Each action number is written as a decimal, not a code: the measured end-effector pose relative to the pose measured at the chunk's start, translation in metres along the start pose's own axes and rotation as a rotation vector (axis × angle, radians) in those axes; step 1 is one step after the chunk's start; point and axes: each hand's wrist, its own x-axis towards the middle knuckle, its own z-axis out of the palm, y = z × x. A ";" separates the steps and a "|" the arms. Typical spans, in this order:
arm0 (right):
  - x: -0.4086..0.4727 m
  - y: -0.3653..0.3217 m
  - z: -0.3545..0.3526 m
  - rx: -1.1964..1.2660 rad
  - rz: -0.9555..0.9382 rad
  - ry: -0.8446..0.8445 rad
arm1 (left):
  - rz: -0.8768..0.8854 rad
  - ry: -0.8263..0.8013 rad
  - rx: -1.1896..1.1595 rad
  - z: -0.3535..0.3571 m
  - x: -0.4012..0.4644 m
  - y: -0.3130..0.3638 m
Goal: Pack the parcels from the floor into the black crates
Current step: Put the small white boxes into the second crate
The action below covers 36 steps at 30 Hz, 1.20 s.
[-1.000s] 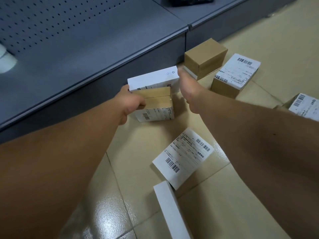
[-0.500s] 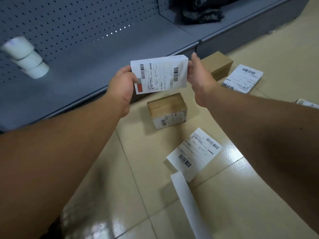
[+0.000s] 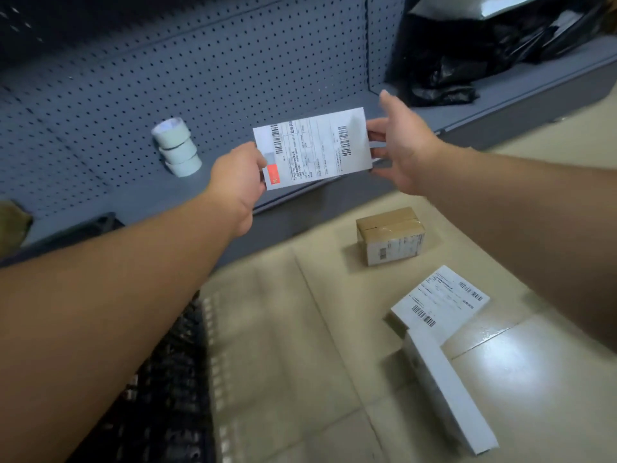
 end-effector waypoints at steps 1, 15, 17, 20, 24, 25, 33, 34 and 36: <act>-0.004 -0.002 0.013 0.001 -0.003 -0.007 | -0.006 0.021 -0.011 -0.013 -0.005 0.002; -0.095 -0.001 0.207 -0.056 -0.047 -0.372 | 0.041 0.271 -0.009 -0.246 -0.067 0.014; -0.111 0.001 0.233 -0.061 -0.051 -0.437 | 0.065 0.331 -0.009 -0.276 -0.078 0.012; -0.133 0.008 0.267 -0.069 -0.048 -0.504 | 0.050 0.423 -0.036 -0.312 -0.093 -0.001; -0.156 0.016 0.307 -0.082 -0.026 -0.542 | 0.053 0.464 -0.049 -0.346 -0.110 -0.018; -0.161 0.018 0.316 -0.085 -0.017 -0.549 | 0.045 0.469 -0.038 -0.354 -0.114 -0.019; -0.196 0.045 0.378 -0.203 0.093 -0.628 | -0.184 0.467 0.167 -0.422 -0.141 -0.037; -0.202 0.051 0.385 -0.239 0.122 -0.638 | -0.208 0.454 0.261 -0.430 -0.144 -0.043; -0.215 0.066 0.397 -0.308 0.184 -0.677 | -0.276 0.384 0.455 -0.444 -0.151 -0.056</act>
